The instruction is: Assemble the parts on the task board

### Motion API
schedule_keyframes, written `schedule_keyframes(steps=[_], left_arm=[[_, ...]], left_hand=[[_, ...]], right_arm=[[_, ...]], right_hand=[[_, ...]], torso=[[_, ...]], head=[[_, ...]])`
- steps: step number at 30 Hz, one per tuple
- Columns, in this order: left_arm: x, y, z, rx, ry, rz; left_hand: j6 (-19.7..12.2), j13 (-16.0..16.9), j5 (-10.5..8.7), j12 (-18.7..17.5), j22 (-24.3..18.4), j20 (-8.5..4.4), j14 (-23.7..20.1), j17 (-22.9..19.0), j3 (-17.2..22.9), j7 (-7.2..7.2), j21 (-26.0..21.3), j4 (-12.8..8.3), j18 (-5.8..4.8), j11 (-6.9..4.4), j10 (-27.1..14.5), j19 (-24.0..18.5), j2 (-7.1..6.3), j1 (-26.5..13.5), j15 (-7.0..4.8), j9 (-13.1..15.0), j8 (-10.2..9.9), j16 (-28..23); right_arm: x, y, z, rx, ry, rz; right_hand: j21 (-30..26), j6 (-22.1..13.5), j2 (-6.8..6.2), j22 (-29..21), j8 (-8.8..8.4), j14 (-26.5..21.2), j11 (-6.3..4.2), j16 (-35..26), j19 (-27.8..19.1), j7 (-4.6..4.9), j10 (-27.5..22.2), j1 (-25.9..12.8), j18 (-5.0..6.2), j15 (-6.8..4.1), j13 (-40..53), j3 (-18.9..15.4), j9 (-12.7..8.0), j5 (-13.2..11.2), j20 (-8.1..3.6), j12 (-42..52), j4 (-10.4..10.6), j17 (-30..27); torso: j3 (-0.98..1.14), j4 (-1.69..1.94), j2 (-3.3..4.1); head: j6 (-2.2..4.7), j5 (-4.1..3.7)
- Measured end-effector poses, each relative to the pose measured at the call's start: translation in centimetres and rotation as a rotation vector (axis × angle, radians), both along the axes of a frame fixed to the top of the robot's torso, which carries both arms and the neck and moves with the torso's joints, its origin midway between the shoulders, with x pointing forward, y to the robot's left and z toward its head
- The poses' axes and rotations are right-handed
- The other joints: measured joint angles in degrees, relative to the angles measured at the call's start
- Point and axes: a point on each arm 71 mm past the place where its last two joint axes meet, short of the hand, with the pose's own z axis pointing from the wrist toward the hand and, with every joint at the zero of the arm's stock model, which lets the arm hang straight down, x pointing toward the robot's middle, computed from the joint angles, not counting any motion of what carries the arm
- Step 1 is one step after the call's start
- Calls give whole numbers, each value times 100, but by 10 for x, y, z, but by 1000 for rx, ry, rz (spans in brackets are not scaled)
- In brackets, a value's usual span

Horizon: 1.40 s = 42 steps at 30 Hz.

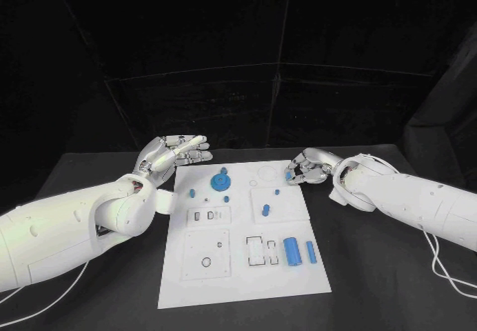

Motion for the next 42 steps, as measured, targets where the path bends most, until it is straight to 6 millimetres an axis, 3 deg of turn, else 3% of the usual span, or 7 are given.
schedule_keyframes(steps=[6,9,15,28,33,42], left_arm=[[0,0,0,0,1,0],[0,0,0,0,1,0],[0,0,0,0,1,-1],[0,4,0,3,3,6],[2,6,-1,7,3,13],[8,5,-2,11,2,20]], left_hand=[[0,0,0,0,0,0,0,0,0,0,0,0,0,0,0,0,0,0,0,0,0,0],[0,0,0,0,0,0,0,0,0,0,0,0,0,0,0,0,0,0,0,0,1,0],[0,0,0,0,0,0,0,0,0,0,0,0,0,0,0,0,0,0,0,0,1,0],[0,0,0,0,-4,0,0,-6,17,0,-23,-16,0,0,0,0,0,0,0,0,1,0],[0,0,0,0,-4,0,0,-5,17,0,-23,-16,0,0,0,0,0,0,0,0,1,0],[0,0,0,0,-3,0,0,-5,17,0,-23,-16,0,0,0,0,0,0,0,0,1,-23]], right_arm=[[0,0,0,-2,2,0],[0,0,0,-3,3,1],[0,1,0,-2,1,4],[-9,6,8,19,-55,-5],[-20,21,16,41,-81,1],[-40,78,27,60,-105,40]], right_hand=[[0,281,58,0,121,-2,-87,0,0,-89,40,-59,0,-2,-1,90,18,-1,0,6,-26,0],[0,442,50,-1,184,-19,-146,0,24,-151,63,-94,0,-66,-91,172,17,-5,-24,29,-46,0],[0,489,86,-1,275,-19,-218,0,34,-133,93,-126,0,-146,-82,311,17,-37,-94,65,-60,0],[0,496,199,-1,278,-20,-238,0,34,-134,114,-223,0,-146,-65,354,14,13,-133,72,-69,0],[0,496,207,-1,278,-20,-238,0,54,-134,114,-231,0,-146,-69,386,14,54,-153,72,-101,0],[0,495,222,-2,278,-20,-238,0,54,-135,114,-246,0,-146,-70,397,13,72,-153,72,-112,0]], torso=[[0,0,1],[0,0,1],[1,0,0],[-3,-2,-12],[-20,-13,-42],[-87,4,-162]], head=[[-9,-3],[-19,-6],[-25,-8],[-2,-26],[-14,-2],[-114,25]])
